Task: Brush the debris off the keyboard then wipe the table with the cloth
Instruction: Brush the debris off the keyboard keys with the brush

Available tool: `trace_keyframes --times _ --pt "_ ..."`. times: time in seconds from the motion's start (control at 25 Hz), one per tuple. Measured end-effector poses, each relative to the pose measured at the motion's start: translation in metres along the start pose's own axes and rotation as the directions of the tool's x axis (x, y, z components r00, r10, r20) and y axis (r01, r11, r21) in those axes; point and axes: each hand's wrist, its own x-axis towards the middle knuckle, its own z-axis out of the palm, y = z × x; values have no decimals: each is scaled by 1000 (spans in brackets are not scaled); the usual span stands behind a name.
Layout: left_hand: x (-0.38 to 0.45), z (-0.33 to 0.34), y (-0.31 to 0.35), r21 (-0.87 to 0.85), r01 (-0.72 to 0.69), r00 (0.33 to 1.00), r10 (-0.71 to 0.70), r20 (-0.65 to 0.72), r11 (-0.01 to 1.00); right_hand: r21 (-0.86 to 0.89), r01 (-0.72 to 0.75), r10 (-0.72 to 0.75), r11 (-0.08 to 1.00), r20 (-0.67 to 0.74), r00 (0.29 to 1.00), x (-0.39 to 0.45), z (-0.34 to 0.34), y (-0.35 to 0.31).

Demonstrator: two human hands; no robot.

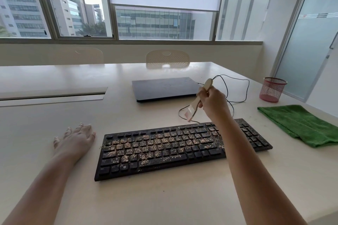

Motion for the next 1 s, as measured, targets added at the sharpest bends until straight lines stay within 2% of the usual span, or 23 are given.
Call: trace_keyframes --times 0.12,0.16,0.24,0.32,0.44,0.52,0.6,0.72,0.88,1.0 --pt "0 -1 0 -5 4 1000 -4 -3 1000 32 6 -13 999 217 976 -6 10 -7" --pt "-1 -1 1 -6 2 1000 -2 -3 1000 -14 0 3 1000 220 976 -7 9 -5" --pt "-1 -2 2 -5 0 1000 0 -2 1000 -123 -15 27 992 95 995 -5 3 -2" --pt "-2 -2 3 -4 6 1000 -6 -6 1000 -128 -13 15 992 13 1000 -4 0 -2" --pt "-2 -2 2 -10 4 1000 -4 -11 1000 21 67 -69 998 125 990 -15 13 -18" --pt "-3 -2 2 -15 5 1000 -5 -8 1000 -55 137 -126 989 176 976 -23 21 -24" --pt "-3 -2 2 -4 4 1000 -4 -4 1000 -125 154 -134 980 154 979 -22 21 -23" --pt "-2 -1 2 -9 7 1000 -7 -9 1000 -117 162 -150 980 100 984 -21 17 -24" --pt "-1 -1 0 11 3 1000 -3 -2 1000 -156 202 -175 967 173 969 -28 18 -31" --pt "-1 0 1 4 8 1000 -8 2 1000 -117 207 -189 971 145 971 -26 18 -29"
